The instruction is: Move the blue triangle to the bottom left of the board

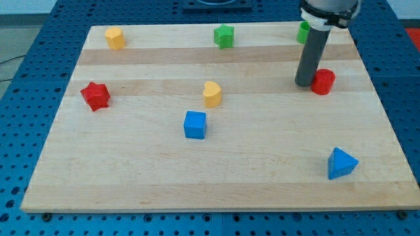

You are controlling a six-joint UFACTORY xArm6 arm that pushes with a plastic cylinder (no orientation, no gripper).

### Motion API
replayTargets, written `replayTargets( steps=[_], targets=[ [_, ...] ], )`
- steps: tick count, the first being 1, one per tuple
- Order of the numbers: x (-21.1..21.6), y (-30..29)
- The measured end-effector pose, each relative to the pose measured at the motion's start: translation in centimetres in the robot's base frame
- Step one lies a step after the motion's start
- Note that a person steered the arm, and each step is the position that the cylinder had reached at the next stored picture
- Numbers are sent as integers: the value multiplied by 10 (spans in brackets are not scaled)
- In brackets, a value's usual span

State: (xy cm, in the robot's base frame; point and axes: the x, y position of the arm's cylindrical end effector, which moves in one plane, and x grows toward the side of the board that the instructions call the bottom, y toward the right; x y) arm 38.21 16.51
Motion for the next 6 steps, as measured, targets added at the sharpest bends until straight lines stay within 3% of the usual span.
replayTargets(
  steps=[2, 3, 4, 5, 6],
  targets=[
    [0, -10],
    [35, -10],
    [73, 51],
    [127, 73],
    [168, 65]
  ],
)
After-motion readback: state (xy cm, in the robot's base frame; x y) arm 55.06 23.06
